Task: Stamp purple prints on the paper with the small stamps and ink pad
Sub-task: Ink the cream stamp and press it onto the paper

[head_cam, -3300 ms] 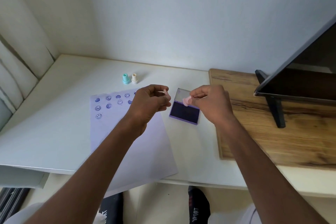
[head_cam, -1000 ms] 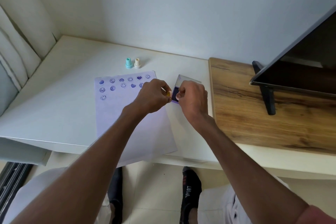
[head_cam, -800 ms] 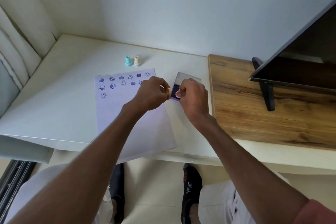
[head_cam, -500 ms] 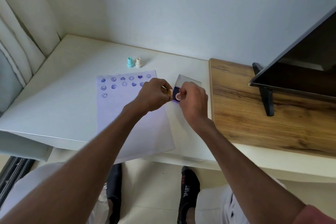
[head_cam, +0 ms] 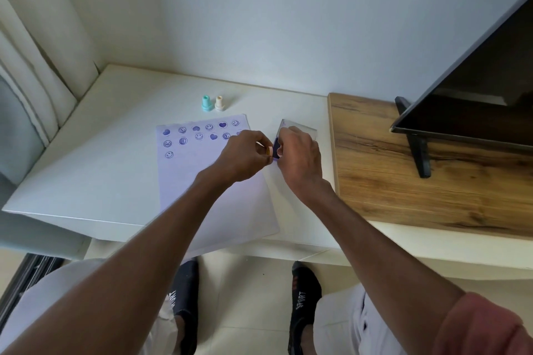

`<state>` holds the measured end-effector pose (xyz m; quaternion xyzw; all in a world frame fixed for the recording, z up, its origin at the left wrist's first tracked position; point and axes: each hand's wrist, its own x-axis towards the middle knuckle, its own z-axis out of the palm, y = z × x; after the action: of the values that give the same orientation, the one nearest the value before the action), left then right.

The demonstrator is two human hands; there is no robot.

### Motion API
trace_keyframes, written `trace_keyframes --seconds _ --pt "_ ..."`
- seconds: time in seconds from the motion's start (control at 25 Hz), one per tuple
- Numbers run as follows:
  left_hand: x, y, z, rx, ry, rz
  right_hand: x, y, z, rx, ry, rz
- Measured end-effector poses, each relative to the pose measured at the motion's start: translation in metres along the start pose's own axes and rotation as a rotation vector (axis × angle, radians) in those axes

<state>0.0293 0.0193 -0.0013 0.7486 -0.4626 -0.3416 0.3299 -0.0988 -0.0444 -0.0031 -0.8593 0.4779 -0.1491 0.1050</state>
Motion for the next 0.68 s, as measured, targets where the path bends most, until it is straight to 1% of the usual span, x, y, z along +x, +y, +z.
trace_keyframes --seconds 0.08,0.12,0.2,0.28,0.32,0.36,0.4,0.44,0.48,0.52,0.6,0.68 --pt "-0.004 -0.001 -0.002 0.014 0.018 0.025 -0.001 0.004 0.001 0.019 -0.016 -0.026" --pt "-0.007 -0.001 -0.005 0.031 0.036 0.047 -0.001 0.008 0.000 0.051 -0.011 -0.011" --pt "-0.015 0.000 -0.019 0.110 0.065 0.084 0.001 0.016 -0.004 0.178 0.020 0.103" --pt "-0.019 0.002 -0.042 0.166 0.097 0.075 0.008 0.018 -0.005 0.354 0.099 0.262" --pt "-0.021 0.004 -0.058 0.045 0.103 0.017 0.011 0.017 -0.006 0.500 0.122 0.338" --pt "-0.025 0.008 -0.074 -0.200 0.089 -0.057 0.012 0.012 -0.009 0.729 0.109 0.429" --pt "-0.031 0.012 -0.090 -0.499 0.069 -0.121 0.013 0.005 -0.012 1.043 0.052 0.533" --pt "-0.037 0.015 -0.104 -0.770 0.073 -0.156 0.014 -0.003 -0.016 1.356 -0.053 0.649" --pt "-0.041 0.014 -0.116 -0.942 0.113 -0.168 0.013 -0.009 -0.019 1.608 -0.173 0.747" --pt "-0.046 0.013 -0.126 -1.057 0.157 -0.172 0.012 -0.015 -0.022 1.781 -0.285 0.808" --pt "-0.050 0.006 -0.141 -1.225 0.249 -0.181 0.011 -0.025 -0.025 1.980 -0.479 0.851" --pt "-0.052 -0.004 -0.150 -1.319 0.306 -0.214 0.011 -0.036 -0.024 2.064 -0.590 0.844"
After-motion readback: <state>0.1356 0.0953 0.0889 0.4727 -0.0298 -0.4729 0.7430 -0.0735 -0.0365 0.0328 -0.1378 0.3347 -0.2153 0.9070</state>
